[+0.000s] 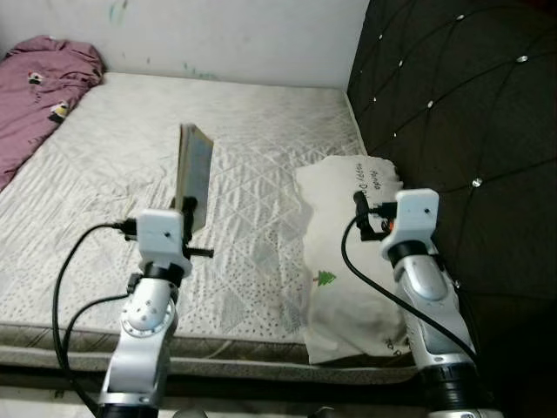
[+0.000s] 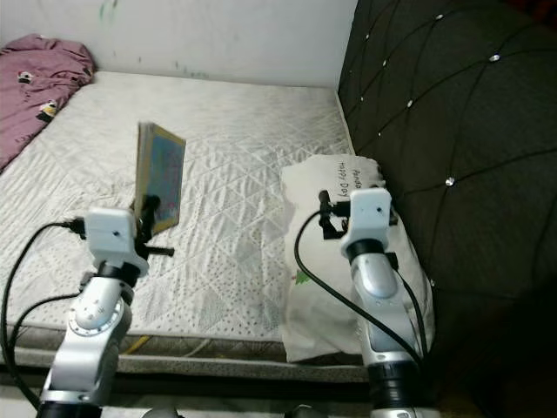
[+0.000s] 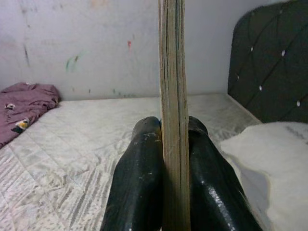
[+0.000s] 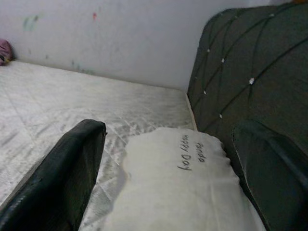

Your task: Clean up the room

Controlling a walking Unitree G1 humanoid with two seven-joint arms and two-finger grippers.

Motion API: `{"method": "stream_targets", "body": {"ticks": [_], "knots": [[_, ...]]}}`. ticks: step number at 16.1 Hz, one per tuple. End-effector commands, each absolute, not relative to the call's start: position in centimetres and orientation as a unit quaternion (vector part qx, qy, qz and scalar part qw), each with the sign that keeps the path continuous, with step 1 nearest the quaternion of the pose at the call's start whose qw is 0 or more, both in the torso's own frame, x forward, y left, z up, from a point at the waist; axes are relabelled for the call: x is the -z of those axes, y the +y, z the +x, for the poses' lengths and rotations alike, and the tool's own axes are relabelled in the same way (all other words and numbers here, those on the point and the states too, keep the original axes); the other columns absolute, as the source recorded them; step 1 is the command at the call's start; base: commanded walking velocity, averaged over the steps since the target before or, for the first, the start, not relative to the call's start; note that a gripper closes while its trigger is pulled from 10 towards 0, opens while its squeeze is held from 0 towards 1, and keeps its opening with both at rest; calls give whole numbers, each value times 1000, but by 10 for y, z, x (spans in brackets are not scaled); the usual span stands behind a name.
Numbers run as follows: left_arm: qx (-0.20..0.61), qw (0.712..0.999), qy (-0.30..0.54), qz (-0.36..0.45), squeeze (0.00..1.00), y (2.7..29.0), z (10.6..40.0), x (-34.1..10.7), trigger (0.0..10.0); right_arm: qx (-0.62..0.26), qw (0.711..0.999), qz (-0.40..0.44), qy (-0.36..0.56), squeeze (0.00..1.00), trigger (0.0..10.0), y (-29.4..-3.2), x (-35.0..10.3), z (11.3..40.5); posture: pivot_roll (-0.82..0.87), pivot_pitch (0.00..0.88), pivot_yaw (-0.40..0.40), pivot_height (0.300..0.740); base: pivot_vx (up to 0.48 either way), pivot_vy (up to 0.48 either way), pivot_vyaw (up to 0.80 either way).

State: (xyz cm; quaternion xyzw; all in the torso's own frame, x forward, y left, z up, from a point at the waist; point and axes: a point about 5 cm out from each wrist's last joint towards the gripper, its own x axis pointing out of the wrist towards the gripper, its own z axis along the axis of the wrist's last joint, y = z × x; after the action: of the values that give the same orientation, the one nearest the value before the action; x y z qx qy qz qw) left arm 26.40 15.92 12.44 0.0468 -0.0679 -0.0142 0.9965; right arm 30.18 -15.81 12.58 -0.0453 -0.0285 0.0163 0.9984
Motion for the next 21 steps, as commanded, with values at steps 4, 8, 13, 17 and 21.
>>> {"method": "stream_targets", "body": {"ticks": [4, 8, 13, 17, 21], "knots": [[-17, 996, -82, 27, 0, 176, 255, -129, 10000, -9, 999, -44, -29, 0, 10000, -160, -128, 299, 39, 0, -42, 740, 0, 0, -642], [-41, 998, -51, 26, 0, 177, 244, -122, 10000, -12, 999, -42, -13, 0, 10000, -159, -118, 289, 36, 0, -35, 740, 0, 0, -148], [-38, 998, -45, -9, 0, 178, 233, -117, 10000, -20, 999, -26, -7, 0, 10000, -154, -114, 283, 33, 0, -33, 740, 0, 0, 0], [-35, 998, -45, -2, 0, 174, 233, -118, 10000, -36, 999, -25, -6, 0, 10000, -149, -112, 279, 34, 0, -41, 740, 0, 0, 0], [-29, 998, -60, -5, 0, 170, 238, -127, 10000, -80, 990, -66, 93, 0, 10000, -140, -84, 277, 30, 0, -48, 740, 0, 0, 0]]}}
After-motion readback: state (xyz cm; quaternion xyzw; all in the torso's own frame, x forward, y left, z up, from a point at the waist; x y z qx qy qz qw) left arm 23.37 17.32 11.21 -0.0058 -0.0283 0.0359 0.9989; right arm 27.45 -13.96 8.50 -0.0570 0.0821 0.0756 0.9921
